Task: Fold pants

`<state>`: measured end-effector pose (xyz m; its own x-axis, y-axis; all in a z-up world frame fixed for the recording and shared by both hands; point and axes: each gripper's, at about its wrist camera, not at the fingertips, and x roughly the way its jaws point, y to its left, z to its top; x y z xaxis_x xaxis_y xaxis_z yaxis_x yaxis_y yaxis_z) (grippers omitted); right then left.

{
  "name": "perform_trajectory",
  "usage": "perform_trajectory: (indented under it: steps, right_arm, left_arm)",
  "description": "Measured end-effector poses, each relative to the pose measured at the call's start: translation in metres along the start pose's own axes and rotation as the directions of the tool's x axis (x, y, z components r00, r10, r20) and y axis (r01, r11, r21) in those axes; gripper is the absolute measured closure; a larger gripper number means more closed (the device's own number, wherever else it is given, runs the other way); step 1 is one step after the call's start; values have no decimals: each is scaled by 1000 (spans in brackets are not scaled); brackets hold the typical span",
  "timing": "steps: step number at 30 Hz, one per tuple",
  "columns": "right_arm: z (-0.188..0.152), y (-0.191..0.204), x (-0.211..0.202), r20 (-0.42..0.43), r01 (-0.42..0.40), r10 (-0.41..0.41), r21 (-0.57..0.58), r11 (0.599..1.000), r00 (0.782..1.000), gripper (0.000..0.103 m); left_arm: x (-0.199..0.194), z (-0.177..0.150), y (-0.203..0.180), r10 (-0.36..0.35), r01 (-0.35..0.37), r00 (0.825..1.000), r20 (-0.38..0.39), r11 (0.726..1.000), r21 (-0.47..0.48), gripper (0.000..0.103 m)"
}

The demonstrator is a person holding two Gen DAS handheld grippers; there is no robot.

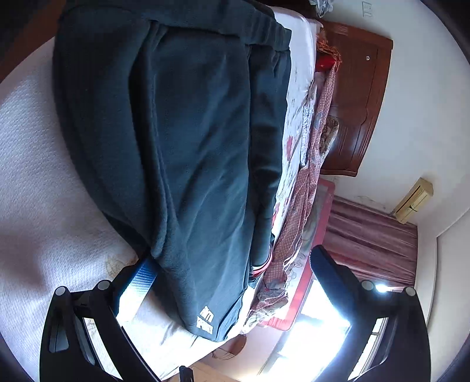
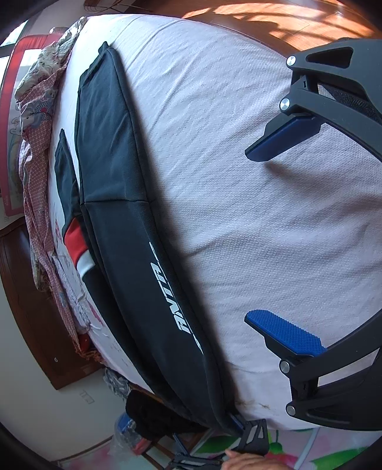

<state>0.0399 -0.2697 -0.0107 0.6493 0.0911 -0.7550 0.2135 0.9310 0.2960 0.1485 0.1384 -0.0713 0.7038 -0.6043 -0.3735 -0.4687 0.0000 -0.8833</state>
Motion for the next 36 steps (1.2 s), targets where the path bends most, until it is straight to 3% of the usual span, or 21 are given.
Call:
perform_trajectory:
  steps: [2, 3, 4, 6, 8, 14, 15, 17, 20, 24, 25, 27, 32, 35, 36]
  right_arm:
    - [4, -2, -1, -18, -11, 12, 31, 999, 1000, 3]
    - [7, -5, -2, -27, -32, 34, 62, 998, 999, 3]
    - [8, -7, -4, -41, -54, 58, 94, 994, 997, 3]
    - [13, -10, -3, -77, -83, 94, 139, 987, 993, 3]
    - [16, -10, -3, -109, -72, 91, 164, 984, 990, 3]
    - [20, -18, 3, -187, -179, 261, 367, 913, 947, 3]
    - [20, -21, 9, -199, -205, 312, 426, 881, 929, 3]
    - [20, -29, 23, -197, -284, 463, 568, 772, 864, 3]
    - [23, -27, 45, -174, -310, 583, 709, 634, 794, 3]
    - [35, -10, 64, -165, -305, 615, 752, 584, 771, 3]
    - [38, -6, 66, -136, -328, 638, 766, 553, 758, 3]
    - [44, 3, 71, -119, -353, 667, 773, 527, 736, 5]
    - [47, 21, 81, -93, -378, 705, 791, 481, 704, 31]
    - [45, 24, 94, -66, -368, 698, 812, 453, 713, 45]
    - [45, 27, 98, -48, -383, 703, 811, 442, 709, 70]
  left_arm:
    - [-1, 4, 5, 6, -6, 1000, 1, 1000, -27, 21]
    - [-3, 3, 7, 21, -21, 1000, -3, 999, -25, 36]
    - [-5, 4, 10, 50, -50, 999, -8, 999, -17, 63]
    - [-6, 5, 14, 112, -113, 993, -28, 994, -14, 91]
    - [-8, 8, 17, 103, -104, 994, -37, 994, -36, 93]
    - [-22, -5, -2, 67, -68, 997, -31, 997, -24, 95]
    - [-26, -9, -5, 54, -55, 998, -37, 998, -24, 95]
    - [-34, -16, -10, 36, -36, 998, -44, 999, -4, 95]
    - [-37, -18, -16, 16, -16, 998, -58, 1000, 1, 95]
    - [-39, -15, -17, -5, 4, 998, -61, 1000, -3, 95]
    - [-40, -15, -19, -7, 7, 998, -62, 1000, -5, 95]
    - [-41, -16, -22, -25, 25, 997, -67, 1000, -2, 95]
    - [-39, -19, -27, -57, 59, 995, -79, 998, 25, 95]
    - [-37, -17, -32, -60, 64, 995, -82, 997, 39, 95]
    - [-38, -18, -28, -61, 65, 995, -81, 997, 40, 95]
